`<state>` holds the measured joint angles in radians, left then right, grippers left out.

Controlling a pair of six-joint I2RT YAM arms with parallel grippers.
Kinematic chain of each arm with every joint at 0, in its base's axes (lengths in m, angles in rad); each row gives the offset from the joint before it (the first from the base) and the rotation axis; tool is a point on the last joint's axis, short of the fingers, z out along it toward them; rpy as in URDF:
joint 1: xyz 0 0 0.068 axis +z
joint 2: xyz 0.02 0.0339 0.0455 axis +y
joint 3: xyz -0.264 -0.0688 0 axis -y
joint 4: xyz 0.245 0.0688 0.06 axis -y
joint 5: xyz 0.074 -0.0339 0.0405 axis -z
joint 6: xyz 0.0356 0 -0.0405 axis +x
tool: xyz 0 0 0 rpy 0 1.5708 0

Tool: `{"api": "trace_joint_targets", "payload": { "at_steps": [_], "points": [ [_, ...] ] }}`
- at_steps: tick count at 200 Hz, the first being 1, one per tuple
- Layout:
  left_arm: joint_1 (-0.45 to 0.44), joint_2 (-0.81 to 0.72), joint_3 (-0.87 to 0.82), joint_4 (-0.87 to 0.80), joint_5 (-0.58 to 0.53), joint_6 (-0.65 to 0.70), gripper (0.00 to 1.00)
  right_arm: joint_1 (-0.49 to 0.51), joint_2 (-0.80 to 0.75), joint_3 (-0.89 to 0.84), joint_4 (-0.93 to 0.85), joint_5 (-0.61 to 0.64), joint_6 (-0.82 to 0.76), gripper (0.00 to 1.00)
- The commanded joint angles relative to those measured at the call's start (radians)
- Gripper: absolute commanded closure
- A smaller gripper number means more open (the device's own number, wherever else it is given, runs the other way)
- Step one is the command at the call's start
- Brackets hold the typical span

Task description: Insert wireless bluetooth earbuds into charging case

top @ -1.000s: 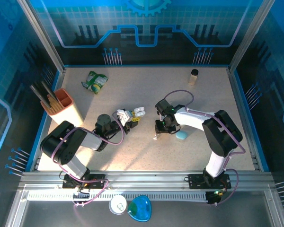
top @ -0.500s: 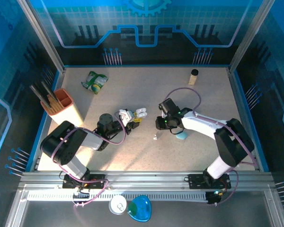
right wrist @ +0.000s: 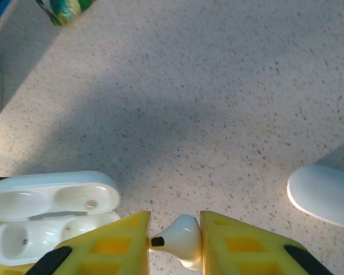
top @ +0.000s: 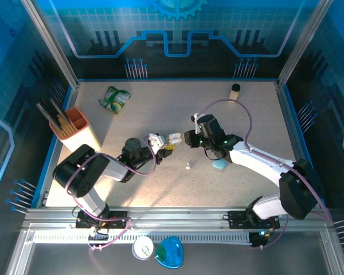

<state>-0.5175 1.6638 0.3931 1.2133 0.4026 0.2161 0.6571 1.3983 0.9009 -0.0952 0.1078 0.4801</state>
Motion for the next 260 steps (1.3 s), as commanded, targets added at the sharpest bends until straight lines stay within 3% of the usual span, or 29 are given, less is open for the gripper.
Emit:
{"api": "trace_joint_targets", "payload": {
  "at_steps": [1, 163, 260],
  "points": [
    [-0.007, 0.008, 0.012, 0.032, -0.015, 0.006, 1.0, 0.031, -0.021, -0.016, 0.063, 0.032, -0.032, 0.73],
    [-0.006, 0.02, 0.007, 0.074, -0.007, -0.03, 1.0, 0.076, 0.088, 0.019, 0.075, 0.011, -0.071, 0.73],
    [-0.007, 0.033, 0.01, 0.091, -0.009, -0.043, 1.0, 0.01, -0.077, -0.071, 0.126, -0.082, -0.013, 0.45]
  ]
}}
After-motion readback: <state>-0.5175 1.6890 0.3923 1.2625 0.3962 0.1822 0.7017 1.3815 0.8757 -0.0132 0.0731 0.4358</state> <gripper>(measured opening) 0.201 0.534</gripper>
